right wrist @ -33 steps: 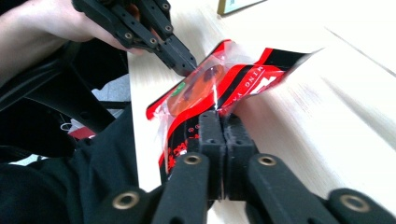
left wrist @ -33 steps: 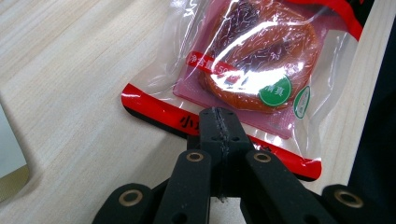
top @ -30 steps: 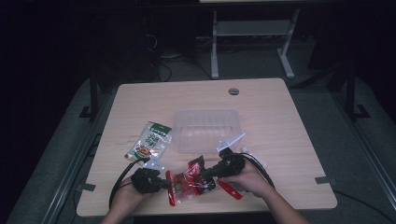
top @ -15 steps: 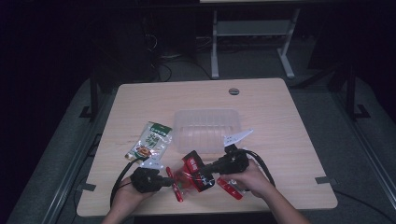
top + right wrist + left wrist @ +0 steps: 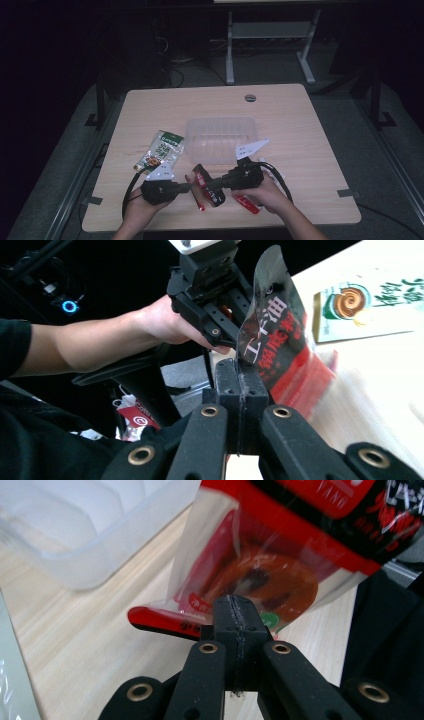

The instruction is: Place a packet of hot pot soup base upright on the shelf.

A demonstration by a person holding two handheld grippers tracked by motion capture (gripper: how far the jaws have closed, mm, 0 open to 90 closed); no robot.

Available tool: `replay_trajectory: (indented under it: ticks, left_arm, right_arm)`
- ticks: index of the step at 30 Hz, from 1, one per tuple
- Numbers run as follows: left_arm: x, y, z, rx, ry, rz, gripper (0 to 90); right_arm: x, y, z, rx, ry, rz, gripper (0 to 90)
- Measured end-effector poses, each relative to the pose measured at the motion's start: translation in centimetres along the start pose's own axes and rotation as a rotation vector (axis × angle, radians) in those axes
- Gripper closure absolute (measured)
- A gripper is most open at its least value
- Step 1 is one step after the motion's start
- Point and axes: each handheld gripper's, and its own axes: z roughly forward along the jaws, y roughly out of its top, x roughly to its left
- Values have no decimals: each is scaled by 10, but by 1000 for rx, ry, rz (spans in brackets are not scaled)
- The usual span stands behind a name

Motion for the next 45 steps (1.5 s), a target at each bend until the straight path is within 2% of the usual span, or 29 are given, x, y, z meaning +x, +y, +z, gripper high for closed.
replay_trajectory:
  ticks: [6, 10, 16, 18, 19, 26, 31, 38, 45]
  left_arm:
    - [1, 2, -4, -32, -8, -3, 878]
    - [-1, 2, -4, -22, 0, 14, 841]
    - [-4, -2, -8, -12, -12, 14, 661]
    - [-5, -5, -11, -10, -1, 17, 607]
    - [-4, -6, -13, 0, -4, 28, 580]
    - [0, -19, -21, 43, 3, -8, 454]
    - [8, -25, -20, 71, 4, -34, 395]
    - [12, -30, -16, 121, 3, -30, 351]
    - [16, -33, -12, 135, 9, -21, 320]
  right_arm:
    - [4, 3, -4, -20, 14, 8, 900]
    - [6, 6, -7, -37, 3, -2, 900]
    - [8, 11, -17, -68, -27, -22, 900]
    - [8, 12, -20, -77, -35, -24, 900]
    - [8, 13, -21, -82, -37, -24, 900]
    - [7, 19, -34, -112, -73, -25, 900]
    - [6, 25, -42, -117, -119, -32, 900]
    - [3, 35, -49, -128, -181, -35, 900]
    - [-4, 48, -54, -139, -238, -44, 900]
